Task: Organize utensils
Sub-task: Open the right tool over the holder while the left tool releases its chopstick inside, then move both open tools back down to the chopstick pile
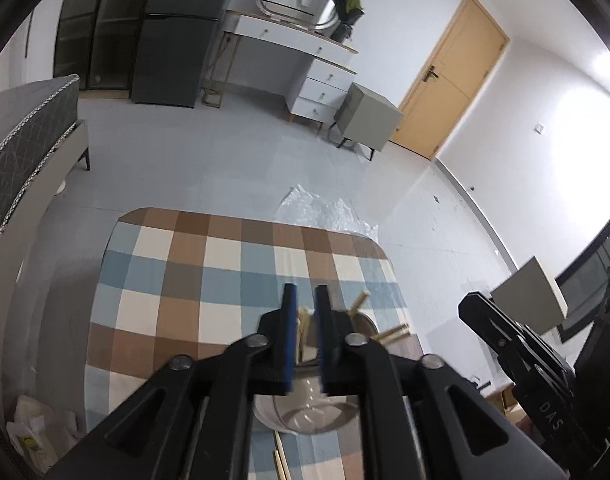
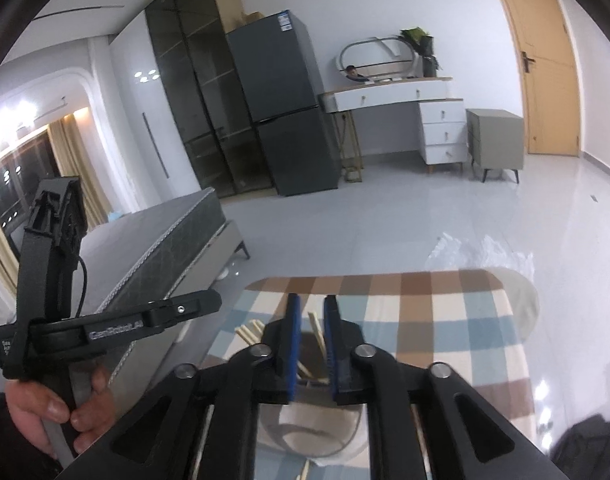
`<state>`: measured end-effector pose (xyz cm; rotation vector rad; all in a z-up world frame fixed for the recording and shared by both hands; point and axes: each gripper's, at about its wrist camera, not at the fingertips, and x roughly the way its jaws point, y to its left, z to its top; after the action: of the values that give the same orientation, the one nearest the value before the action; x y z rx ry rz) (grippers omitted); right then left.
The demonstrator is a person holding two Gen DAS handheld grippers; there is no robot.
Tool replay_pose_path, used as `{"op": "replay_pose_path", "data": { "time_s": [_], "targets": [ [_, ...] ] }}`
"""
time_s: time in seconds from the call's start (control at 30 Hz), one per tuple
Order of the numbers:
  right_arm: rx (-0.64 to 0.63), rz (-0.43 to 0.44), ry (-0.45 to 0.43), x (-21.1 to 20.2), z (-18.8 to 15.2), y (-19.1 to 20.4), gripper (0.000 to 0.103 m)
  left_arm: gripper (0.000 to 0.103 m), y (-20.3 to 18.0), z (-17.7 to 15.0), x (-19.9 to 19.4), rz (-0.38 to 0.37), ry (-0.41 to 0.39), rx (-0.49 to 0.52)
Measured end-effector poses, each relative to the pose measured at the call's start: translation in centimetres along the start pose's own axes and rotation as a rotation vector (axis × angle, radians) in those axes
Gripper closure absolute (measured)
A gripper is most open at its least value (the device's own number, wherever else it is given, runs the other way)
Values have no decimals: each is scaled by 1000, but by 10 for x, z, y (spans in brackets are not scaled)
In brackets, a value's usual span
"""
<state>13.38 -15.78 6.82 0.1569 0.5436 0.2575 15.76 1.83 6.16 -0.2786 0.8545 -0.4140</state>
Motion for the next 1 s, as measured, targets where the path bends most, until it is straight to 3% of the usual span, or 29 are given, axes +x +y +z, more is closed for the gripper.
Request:
{"op": "replay_pose_path", "data": {
  "time_s": [0.03, 0.1, 0.17, 0.3, 0.47, 0.57, 0.7, 0.8, 1.0],
  "targets": [
    [15, 2, -4, -5, -2, -2, 83, 65, -2, -1, -2, 0, 4, 9],
    [36, -2, -7, -12, -5, -5, 80, 48, -6, -5, -11, -5, -5, 18],
    [50, -13, -15, -26, -11, -7, 76, 48, -10, -9, -21, 16, -24, 19],
    [67, -38, -31, -48, -21, -7, 53, 47, -12, -18, -39, 68, -42, 17],
    [59, -43, -44, -71, -34, -1, 51, 31, -16, -34, -68, 124, -107, 24],
    [61, -41, -52, -81, -43, 3, 46, 30, -18, -42, -80, 136, -140, 28],
    [58, -49, -66, -90, -53, 8, 31, 30, -24, -55, -89, 164, -159, 58],
    [55, -67, -74, -97, -62, 11, 22, 23, -27, -65, -93, 191, -169, 79],
    [39, -84, -88, -105, -77, 16, 14, 21, -31, -84, -101, 225, -205, 105]
  ]
}}
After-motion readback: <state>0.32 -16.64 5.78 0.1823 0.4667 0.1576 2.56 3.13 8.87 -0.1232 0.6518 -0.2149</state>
